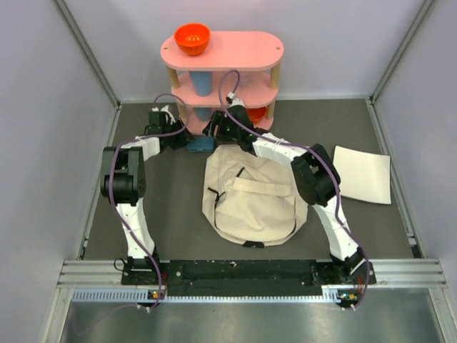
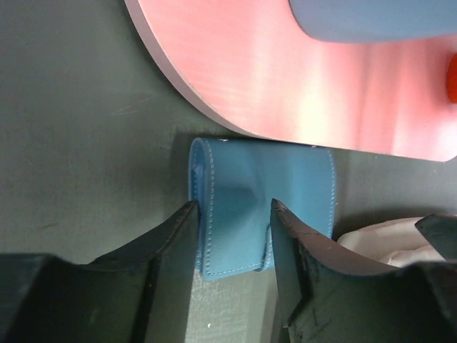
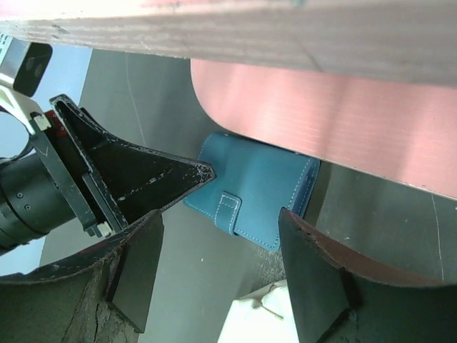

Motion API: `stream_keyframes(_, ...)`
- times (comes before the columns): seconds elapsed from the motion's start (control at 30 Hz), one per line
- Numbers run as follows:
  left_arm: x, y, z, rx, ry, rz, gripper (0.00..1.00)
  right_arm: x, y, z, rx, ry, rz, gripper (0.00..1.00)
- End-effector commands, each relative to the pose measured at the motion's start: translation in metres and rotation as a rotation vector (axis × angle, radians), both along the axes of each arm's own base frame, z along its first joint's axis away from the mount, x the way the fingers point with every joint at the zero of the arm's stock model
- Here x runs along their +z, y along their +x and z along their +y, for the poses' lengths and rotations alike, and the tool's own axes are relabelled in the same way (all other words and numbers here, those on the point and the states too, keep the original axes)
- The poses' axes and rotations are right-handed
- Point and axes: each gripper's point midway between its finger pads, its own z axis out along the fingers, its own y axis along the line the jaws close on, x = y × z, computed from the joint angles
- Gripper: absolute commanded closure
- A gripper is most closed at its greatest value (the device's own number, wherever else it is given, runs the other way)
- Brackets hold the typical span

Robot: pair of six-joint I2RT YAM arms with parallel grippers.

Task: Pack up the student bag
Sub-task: Pick up the stationery from the center of the board.

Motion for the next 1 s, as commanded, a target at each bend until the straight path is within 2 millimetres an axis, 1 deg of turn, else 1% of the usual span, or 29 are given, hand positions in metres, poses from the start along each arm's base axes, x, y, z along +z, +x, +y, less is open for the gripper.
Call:
stream_keyframes(0.0,0.0,-0.001,-0.002,-0.012,-0.027,-0.015,0.55,-0.006,-0.022,-0.002,0.023,-0.023,0.067,0.35)
stream_keyframes(0.03,-0.001,-0.001,-0.003,-0.013,-0.028,-0.012,0.57,-0.007,-0.024,-0.003,0.026,-0.026,0.068,0.35)
stream_keyframes(0.07,-0.002,-0.002,-0.004,-0.02,-0.029,-0.008,0.61,0.001,-0.024,-0.005,0.028,-0.02,0.055,0.35)
stream_keyframes(0.1,-0.001,-0.002,-0.005,-0.026,-0.034,-0.008,0.66,0.004,-0.025,-0.006,0.028,-0.02,0.049,0.35)
stream_keyframes(0.13,-0.002,-0.003,-0.006,-0.033,-0.032,-0.006,0.78,0.003,-0.027,-0.007,0.028,-0.023,0.052,0.35)
stream_keyframes(0.17,-0.003,-0.004,-0.007,-0.037,-0.036,-0.001,0.86,0.009,-0.029,-0.009,0.024,-0.021,0.052,0.35)
stream_keyframes(0.23,-0.005,-0.006,-0.007,-0.038,-0.035,0.012,0.99,0.008,-0.032,-0.011,0.029,-0.021,0.058,0.35)
stream_keyframes(0.3,-0.006,-0.011,-0.007,-0.041,-0.038,0.021,1.0,0.009,-0.038,-0.01,0.042,-0.014,0.069,0.35)
stream_keyframes(0.33,-0.006,-0.012,-0.007,-0.044,-0.038,0.021,1.0,0.004,-0.042,-0.012,0.045,-0.017,0.084,0.35)
stream_keyframes(0.47,-0.009,-0.025,-0.006,-0.04,-0.03,0.045,1.0,0.002,-0.051,-0.009,0.076,0.002,0.114,0.35)
stream_keyframes(0.5,-0.007,-0.032,-0.002,-0.018,-0.013,0.047,1.0,0.003,-0.054,-0.008,0.086,0.008,0.118,0.35)
stream_keyframes(0.53,-0.002,-0.034,0.0,-0.006,-0.014,0.035,1.0,0.004,-0.057,-0.006,0.1,0.011,0.118,0.35)
stream_keyframes(0.57,-0.007,-0.046,0.001,0.003,-0.014,0.052,1.0,0.007,-0.06,-0.004,0.112,0.01,0.111,0.35)
stream_keyframes(0.6,0.013,-0.047,0.002,0.009,-0.011,0.009,1.0,0.017,-0.062,-0.004,0.118,0.023,0.1,0.34)
stream_keyframes(0.63,0.019,-0.051,0.004,0.022,-0.002,0.004,1.0,0.021,-0.065,-0.004,0.131,0.028,0.096,0.34)
stream_keyframes(0.67,0.02,-0.059,0.006,0.03,0.005,0.007,1.0,0.026,-0.068,-0.003,0.147,0.038,0.093,0.34)
stream_keyframes(0.7,0.043,-0.062,0.007,0.035,0.005,-0.041,1.0,0.032,-0.069,-0.003,0.151,0.046,0.085,0.34)
stream_keyframes(0.73,0.051,-0.066,0.008,0.04,0.012,-0.057,1.0,0.044,-0.072,-0.004,0.159,0.059,0.073,0.33)
stream_keyframes(0.77,0.056,-0.071,0.009,0.045,0.012,-0.063,1.0,0.051,-0.077,-0.003,0.185,0.067,0.066,0.33)
stream_keyframes(0.8,0.075,-0.075,0.009,0.043,0.01,-0.102,1.0,0.058,-0.08,-0.003,0.195,0.075,0.058,0.33)
stream_keyframes(0.83,0.083,-0.078,0.007,0.036,0.004,-0.118,1.0,0.07,-0.086,-0.005,0.212,0.091,0.044,0.32)
stream_keyframes(0.87,0.085,-0.084,0.007,0.037,0.003,-0.121,1.0,0.079,-0.089,-0.006,0.221,0.101,0.03,0.32)
stream_keyframes(0.9,0.103,-0.088,0.008,0.04,-0.001,-0.164,1.0,0.079,-0.093,-0.008,0.229,0.102,0.032,0.32)
stream_keyframes(0.93,0.106,-0.094,0.009,0.044,0.005,-0.157,1.0,0.084,-0.098,-0.009,0.242,0.109,0.034,0.31)
stream_keyframes(0.97,0.106,-0.1,0.01,0.05,0.012,-0.148,1.0,0.097,-0.102,-0.012,0.251,0.124,0.017,0.31)
